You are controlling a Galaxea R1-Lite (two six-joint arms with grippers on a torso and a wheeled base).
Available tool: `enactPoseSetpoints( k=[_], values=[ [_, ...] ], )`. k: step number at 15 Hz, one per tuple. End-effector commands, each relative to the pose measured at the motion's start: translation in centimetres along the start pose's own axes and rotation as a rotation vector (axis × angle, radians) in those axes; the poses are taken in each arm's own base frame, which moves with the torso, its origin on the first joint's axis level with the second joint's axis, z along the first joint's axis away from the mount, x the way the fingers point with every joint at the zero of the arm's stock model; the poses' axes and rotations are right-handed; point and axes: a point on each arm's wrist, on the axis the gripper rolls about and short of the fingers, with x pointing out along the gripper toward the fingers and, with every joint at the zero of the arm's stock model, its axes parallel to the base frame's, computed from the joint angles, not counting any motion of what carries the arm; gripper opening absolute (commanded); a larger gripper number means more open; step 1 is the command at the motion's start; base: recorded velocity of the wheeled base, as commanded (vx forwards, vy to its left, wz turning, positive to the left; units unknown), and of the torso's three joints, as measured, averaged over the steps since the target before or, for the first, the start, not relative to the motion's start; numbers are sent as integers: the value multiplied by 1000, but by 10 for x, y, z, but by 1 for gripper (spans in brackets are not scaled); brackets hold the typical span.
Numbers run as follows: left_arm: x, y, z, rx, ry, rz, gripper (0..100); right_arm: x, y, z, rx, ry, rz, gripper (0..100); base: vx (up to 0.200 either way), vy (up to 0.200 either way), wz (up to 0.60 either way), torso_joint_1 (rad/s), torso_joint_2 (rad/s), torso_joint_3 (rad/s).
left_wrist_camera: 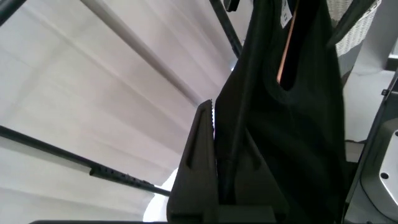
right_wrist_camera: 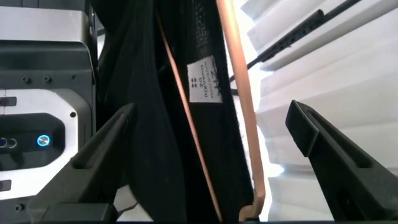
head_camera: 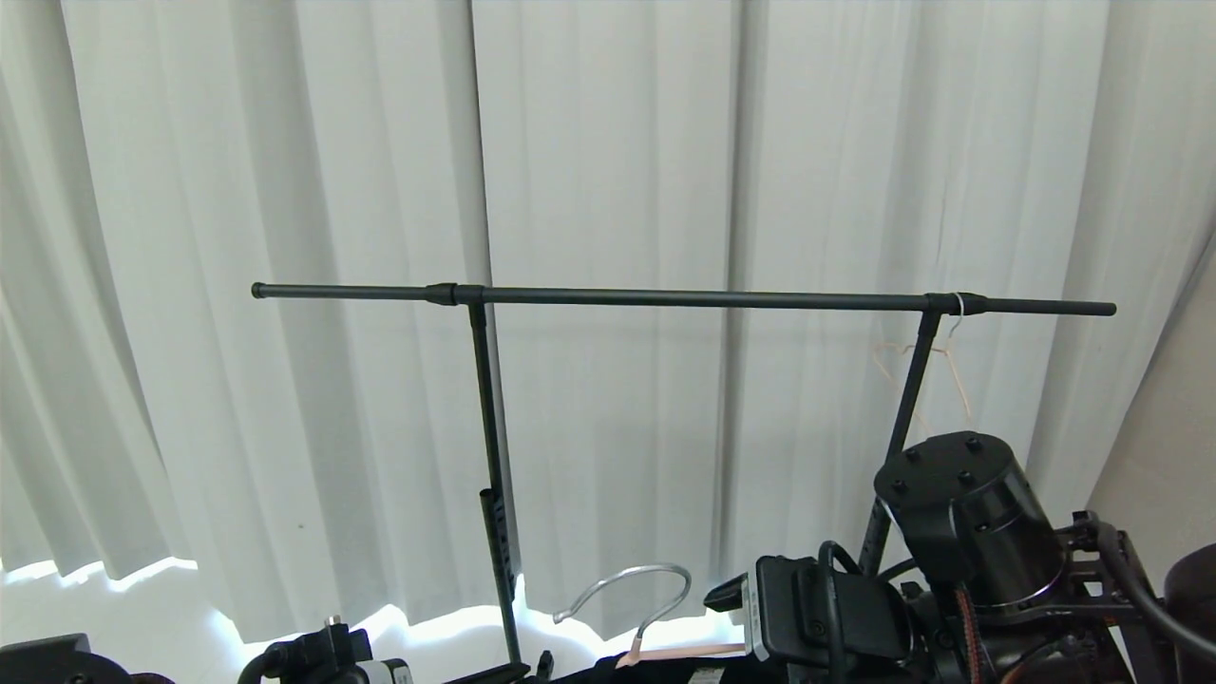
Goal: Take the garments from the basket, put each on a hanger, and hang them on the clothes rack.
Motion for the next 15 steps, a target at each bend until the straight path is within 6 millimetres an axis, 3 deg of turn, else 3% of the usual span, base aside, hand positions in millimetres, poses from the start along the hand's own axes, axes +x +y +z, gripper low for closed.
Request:
enactPoseSetpoints(
  k=[1,10,11,15],
  values=[
    [0,0,0,0,0,0,0,1,-1,-1,3,3,-2,0,0,0,0,0,0,0],
    [0,0,1,0,-4,2,0,-3,-8,-3,-11,10,-59,0,0,0,0,0,0,0],
    [0,0,1,0,-3,2,100,-4,-10,-3,-21,7,-66,0,0,0,0,0,0,0],
    [-3,5,0,-23,-8,36,100,-19,-29,-11,-29,11,-150,0,0,0,0,0,0,0]
  ],
)
